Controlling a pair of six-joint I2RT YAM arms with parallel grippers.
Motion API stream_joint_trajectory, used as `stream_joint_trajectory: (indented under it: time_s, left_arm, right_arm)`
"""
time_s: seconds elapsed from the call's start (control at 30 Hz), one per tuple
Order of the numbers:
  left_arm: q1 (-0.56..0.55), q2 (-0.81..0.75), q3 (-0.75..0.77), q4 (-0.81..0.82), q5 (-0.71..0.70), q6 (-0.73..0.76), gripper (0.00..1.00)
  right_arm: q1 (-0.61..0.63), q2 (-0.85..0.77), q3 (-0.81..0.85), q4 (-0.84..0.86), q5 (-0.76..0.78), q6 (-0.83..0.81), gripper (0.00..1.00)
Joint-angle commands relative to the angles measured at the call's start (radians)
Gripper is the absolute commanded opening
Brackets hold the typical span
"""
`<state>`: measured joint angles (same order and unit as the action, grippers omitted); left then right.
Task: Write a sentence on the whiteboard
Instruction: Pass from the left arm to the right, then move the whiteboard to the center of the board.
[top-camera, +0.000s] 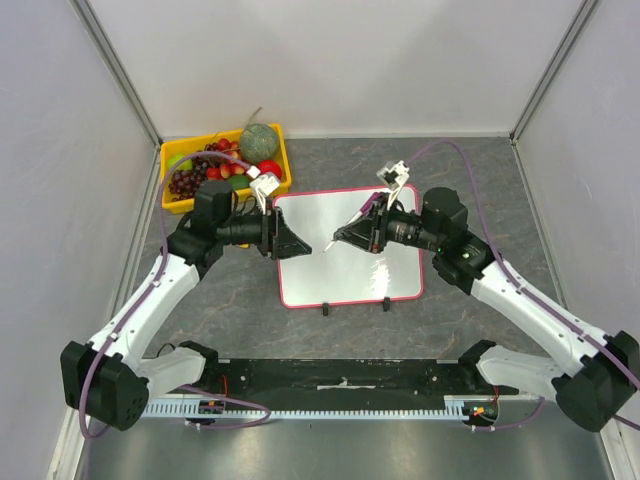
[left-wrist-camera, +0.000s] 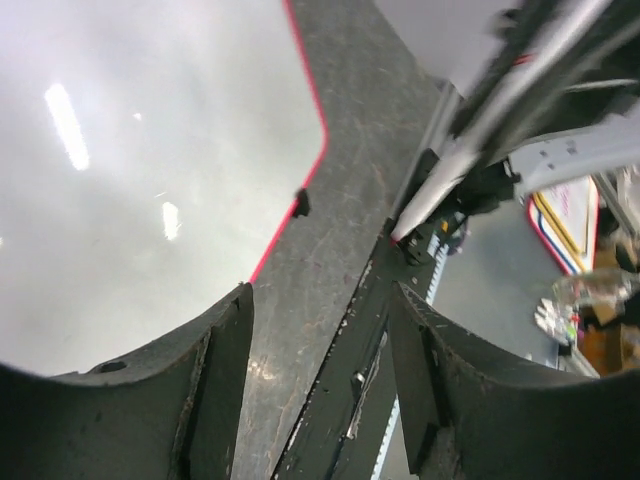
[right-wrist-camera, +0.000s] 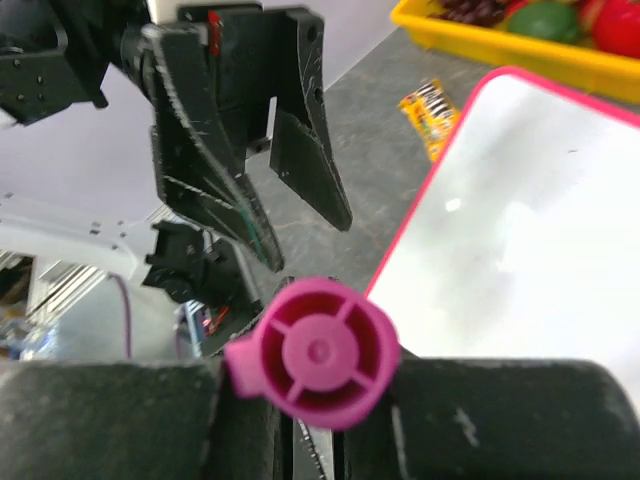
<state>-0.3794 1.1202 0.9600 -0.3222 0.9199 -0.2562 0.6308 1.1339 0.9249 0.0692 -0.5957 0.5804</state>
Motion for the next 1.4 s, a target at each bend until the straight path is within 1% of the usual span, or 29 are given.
stream_joint_trajectory:
  time_s: [0.0,0.1,0.2,0.3,0.43,0.6,0.73,0.87,0.97,1.13,1.2,1.37]
  left_arm:
    - [0.083,-0.051,-0.073,0.001,-0.167,-0.119,0.61]
    - [0.140,-0.069,-0.138,0.038,-0.228,-0.178,0.61]
    - [0.177,-0.063,-0.181,0.070,-0.305,-0.231,0.61]
    - [0.182,-0.051,-0.222,0.139,-0.378,-0.290,0.61]
    - [0.181,-0.031,-0.260,0.201,-0.478,-0.319,0.61]
    - [0.181,0.021,-0.300,0.285,-0.495,-0.325,0.61]
    - [0.180,0.044,-0.372,0.447,-0.460,-0.328,0.61]
    - [0.181,0.096,-0.448,0.673,-0.356,-0.336,0.61]
    - [0.181,0.157,-0.460,0.773,-0.297,-0.341,0.61]
    - [0.180,0.222,-0.481,0.913,-0.228,-0.341,0.60]
    - [0.180,0.239,-0.491,0.945,-0.210,-0.338,0.60]
    - [0.181,0.280,-0.510,0.992,-0.176,-0.325,0.56]
  right_arm:
    - [0.000,-0.106,-0.038,-0.045,0.230,-0.083,0.00]
    - [-0.002,-0.157,-0.066,-0.042,0.299,-0.088,0.00]
    - [-0.003,-0.178,-0.086,-0.037,0.324,-0.083,0.00]
    - [-0.008,-0.183,-0.098,-0.031,0.323,-0.077,0.00]
    - [-0.016,-0.195,-0.112,-0.020,0.318,-0.070,0.00]
    - [-0.025,-0.195,-0.116,-0.017,0.304,-0.068,0.00]
    - [-0.029,-0.192,-0.118,-0.013,0.286,-0.068,0.00]
    - [-0.033,-0.184,-0.123,0.006,0.258,-0.065,0.00]
    - [-0.034,-0.174,-0.120,0.014,0.232,-0.060,0.00]
    - [-0.037,-0.174,-0.124,0.014,0.223,-0.057,0.00]
    - [-0.037,-0.175,-0.126,0.015,0.223,-0.054,0.00]
    - [-0.042,-0.166,-0.126,0.015,0.214,-0.054,0.00]
